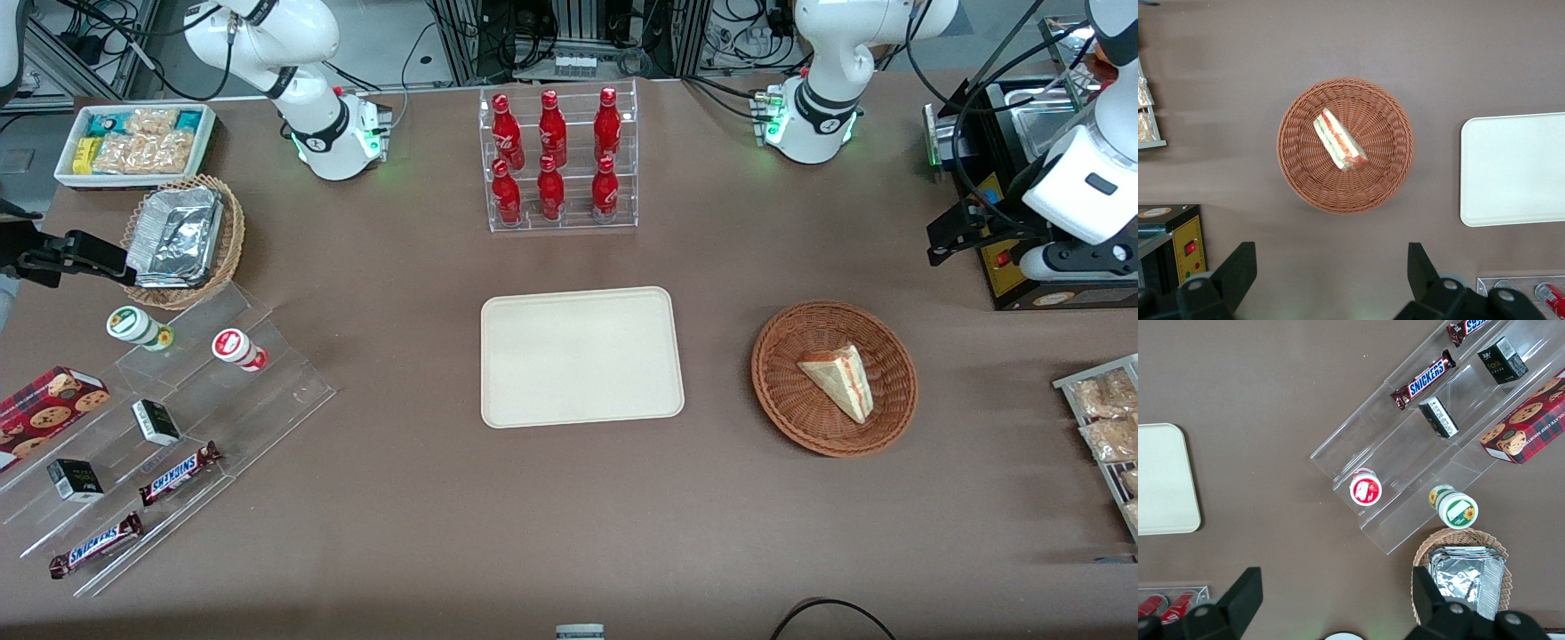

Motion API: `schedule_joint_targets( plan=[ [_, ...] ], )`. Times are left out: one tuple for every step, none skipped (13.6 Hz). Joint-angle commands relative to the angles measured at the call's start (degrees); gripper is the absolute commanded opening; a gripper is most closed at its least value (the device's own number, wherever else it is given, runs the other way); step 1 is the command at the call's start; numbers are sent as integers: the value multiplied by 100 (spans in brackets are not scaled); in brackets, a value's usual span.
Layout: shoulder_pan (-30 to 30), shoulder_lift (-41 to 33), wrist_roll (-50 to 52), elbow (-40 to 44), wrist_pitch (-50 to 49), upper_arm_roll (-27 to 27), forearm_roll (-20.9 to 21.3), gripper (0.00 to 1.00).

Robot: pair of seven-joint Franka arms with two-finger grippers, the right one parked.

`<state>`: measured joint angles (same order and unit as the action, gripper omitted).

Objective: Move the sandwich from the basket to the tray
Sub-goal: 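Lower the left gripper onto the sandwich in the wicker basket and grasp it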

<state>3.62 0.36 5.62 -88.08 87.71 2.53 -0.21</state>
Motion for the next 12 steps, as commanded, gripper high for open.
schedule_joint_targets(
  plan=[
    [-1,34,-26,151,-175,-15,-24,100],
    [-1,43,9,151,-175,-15,-32,100],
    [8,78,26,151,-149,-15,-23,100],
    [8,139,35,108,-105,-15,47,100],
    [-1,218,114,64,-87,-15,178,100],
    [8,367,262,-6,-35,-15,231,100],
    [8,438,464,-172,114,-15,267,100],
    [16,421,640,-487,437,-7,371,100],
    [25,377,807,-882,832,-6,399,100],
    [25,360,1000,-1260,1245,-6,399,100],
    [25,342,1315,-1612,1667,-6,399,100],
    [34,298,1745,-1981,2167,2,399,100]
  ],
)
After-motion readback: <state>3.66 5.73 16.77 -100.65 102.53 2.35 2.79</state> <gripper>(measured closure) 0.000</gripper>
